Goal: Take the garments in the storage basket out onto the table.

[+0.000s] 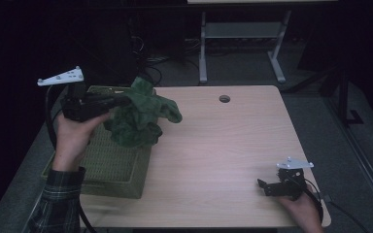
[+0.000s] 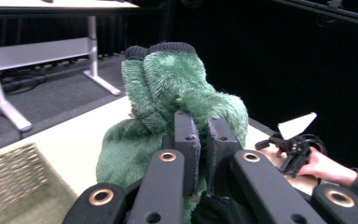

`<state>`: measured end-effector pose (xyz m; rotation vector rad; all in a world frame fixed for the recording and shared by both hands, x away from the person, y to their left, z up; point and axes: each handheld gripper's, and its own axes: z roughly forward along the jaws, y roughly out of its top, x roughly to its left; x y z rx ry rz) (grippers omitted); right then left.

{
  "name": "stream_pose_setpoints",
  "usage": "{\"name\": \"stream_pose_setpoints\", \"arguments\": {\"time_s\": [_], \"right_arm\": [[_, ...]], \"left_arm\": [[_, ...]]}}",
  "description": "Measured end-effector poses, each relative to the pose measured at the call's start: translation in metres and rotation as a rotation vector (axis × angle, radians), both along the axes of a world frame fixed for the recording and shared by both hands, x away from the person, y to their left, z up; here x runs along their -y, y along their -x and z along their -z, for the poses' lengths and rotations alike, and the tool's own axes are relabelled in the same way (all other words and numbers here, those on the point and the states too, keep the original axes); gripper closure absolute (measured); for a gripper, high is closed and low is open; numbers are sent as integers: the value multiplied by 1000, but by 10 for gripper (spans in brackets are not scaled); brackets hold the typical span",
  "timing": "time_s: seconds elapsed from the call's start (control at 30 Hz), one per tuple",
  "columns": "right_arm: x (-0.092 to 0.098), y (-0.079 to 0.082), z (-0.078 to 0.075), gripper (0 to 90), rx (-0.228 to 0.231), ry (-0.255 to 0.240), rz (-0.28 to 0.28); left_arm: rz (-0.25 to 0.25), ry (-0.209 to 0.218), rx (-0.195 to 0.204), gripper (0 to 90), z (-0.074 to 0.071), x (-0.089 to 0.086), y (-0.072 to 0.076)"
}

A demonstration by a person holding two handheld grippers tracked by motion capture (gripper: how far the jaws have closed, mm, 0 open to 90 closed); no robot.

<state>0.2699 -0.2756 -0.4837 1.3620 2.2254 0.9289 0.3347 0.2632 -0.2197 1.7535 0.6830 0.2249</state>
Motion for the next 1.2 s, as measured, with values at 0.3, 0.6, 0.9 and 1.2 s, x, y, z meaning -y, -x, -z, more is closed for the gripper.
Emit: {"name": "stream_pose_setpoints", "arguments": {"time_s": [0.3,0.6,0.9,1.2], "right_arm": [[0,0,0,0,0,0,0],[0,0,0,0,-1,-2,1],[0,0,0,0,-1,-2,1],[0,0,0,0,0,1,0]], "left_arm": [[84,26,11,849,5,43,0],[145,14,10,849,16,86,4],[187,31,-18,849,37,121,5],[214,12,-58,849,66,156,6]]}}
